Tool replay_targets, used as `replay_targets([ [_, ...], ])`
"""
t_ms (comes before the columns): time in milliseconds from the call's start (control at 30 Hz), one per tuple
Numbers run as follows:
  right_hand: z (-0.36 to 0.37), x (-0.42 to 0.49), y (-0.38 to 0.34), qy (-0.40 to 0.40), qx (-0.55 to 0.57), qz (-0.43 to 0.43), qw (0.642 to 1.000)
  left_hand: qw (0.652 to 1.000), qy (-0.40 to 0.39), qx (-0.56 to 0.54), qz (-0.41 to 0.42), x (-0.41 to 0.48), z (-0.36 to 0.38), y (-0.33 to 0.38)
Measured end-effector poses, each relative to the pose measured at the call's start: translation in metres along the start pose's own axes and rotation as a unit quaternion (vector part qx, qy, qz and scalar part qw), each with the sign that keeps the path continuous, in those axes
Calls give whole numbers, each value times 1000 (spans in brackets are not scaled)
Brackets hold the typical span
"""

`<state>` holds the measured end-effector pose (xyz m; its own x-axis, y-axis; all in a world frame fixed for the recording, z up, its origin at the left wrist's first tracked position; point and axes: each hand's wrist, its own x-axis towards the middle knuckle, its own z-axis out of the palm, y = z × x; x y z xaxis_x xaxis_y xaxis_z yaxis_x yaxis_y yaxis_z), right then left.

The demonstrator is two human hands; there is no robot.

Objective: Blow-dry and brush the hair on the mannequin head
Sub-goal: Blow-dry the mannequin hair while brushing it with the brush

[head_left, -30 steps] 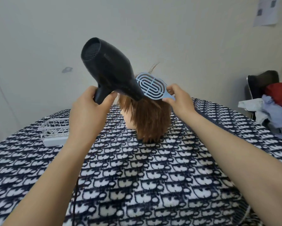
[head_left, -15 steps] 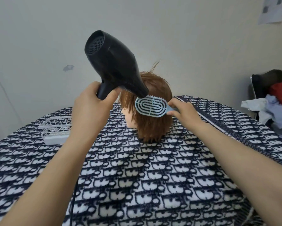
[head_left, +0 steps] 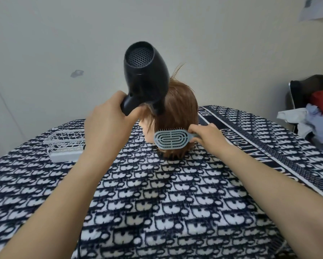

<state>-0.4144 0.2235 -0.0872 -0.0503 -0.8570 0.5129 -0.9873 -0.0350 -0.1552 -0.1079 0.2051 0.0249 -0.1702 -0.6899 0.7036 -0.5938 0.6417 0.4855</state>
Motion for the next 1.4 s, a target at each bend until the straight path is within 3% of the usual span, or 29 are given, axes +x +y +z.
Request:
replay_targets([
  [100, 2, -5, 0, 4, -24, -18, 1000, 1000, -14, -27, -5, -2, 4, 0],
  [300, 10, -9, 3, -5, -10, 15, 1000, 999, 21, 37, 24, -5, 5, -1],
  [400, 11, -9, 2, -10, -20, 4, 1000, 1000, -4, -8, 12, -4, 5, -1],
  [567, 15, -15, 1, -78, 0, 21, 997, 1000, -2, -1, 7, -6, 4, -4],
  [867, 23, -41, -8, -120, 42, -17, 992, 1000, 6, -4, -14, -10, -2, -11],
  [933, 19, -44, -12, -89, 42, -48, 994, 1000, 2, -6, -18, -10, -3, -11],
  [1100, -8, -33, -17, 94, 51, -122, 987, 999, 21, -30, -33, -9, -8, -10],
  [1200, -32, -13, -18, 161, 65, -95, 980, 996, 26, -72, -53, -7, -14, -5],
  [1300, -52, 7, -18, 191, 44, -79, 977, 990, 35, -120, -72, -2, -19, -2],
  [1400, -64, 24, -17, 166, -5, -81, 983, 987, 56, -129, -79, 2, -25, -1],
])
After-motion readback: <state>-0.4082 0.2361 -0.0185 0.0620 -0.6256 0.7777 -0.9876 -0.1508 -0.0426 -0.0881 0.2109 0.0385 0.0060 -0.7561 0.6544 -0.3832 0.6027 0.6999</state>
